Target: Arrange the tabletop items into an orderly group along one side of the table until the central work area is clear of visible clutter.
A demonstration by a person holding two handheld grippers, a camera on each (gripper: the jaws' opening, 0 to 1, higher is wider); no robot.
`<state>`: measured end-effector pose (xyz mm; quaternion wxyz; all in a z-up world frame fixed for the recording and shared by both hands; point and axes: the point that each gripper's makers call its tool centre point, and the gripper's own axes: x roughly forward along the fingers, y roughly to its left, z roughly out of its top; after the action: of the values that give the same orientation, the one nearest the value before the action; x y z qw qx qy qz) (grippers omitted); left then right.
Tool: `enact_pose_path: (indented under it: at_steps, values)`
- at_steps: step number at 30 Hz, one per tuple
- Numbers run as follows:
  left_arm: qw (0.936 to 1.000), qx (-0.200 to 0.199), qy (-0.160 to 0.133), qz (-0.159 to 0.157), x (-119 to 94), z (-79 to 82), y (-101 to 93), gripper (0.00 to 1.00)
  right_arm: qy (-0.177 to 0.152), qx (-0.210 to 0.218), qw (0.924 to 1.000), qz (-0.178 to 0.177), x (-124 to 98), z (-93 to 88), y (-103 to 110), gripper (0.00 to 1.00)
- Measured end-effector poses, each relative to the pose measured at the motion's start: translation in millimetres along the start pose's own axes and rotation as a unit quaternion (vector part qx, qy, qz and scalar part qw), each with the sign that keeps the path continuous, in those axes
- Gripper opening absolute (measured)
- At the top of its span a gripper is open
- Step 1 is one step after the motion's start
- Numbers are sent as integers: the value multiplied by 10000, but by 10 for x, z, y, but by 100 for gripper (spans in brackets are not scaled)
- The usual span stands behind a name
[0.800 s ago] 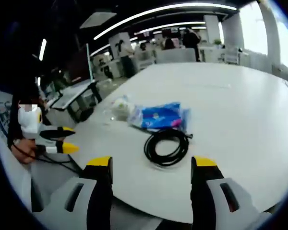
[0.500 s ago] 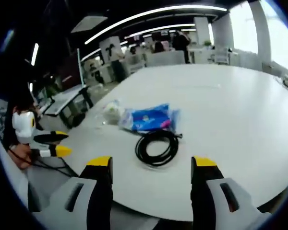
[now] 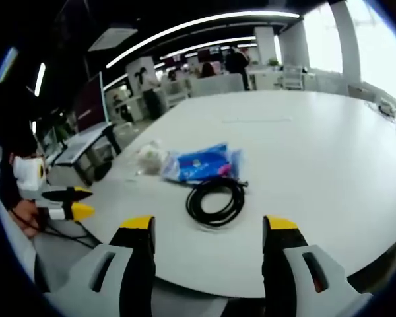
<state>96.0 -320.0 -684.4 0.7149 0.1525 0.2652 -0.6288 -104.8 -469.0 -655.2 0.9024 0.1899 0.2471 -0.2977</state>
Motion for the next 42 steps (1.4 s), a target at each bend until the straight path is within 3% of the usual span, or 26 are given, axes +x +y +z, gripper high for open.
enact_pose_path:
  at_steps: [7,16,22,30,42]
  values:
    - [9996,242,25,-122,2,-5,-87,47,38,-40,10000,-67,-79,-33,21,63]
    - [9999,150,44,-40,13,11,-36,48,54,107,9999,-48,2,-32,-5,59]
    - [9998,85,181,84,34,-31,19,49,-178,752,9970,51,144,28,-105,56]
    - [9990,213,300,239,57,-67,21,48,95,574,9982,121,262,-59,-225,53]
    - [9978,184,355,529,31,-86,138,48,213,823,9962,198,422,-136,-353,46]
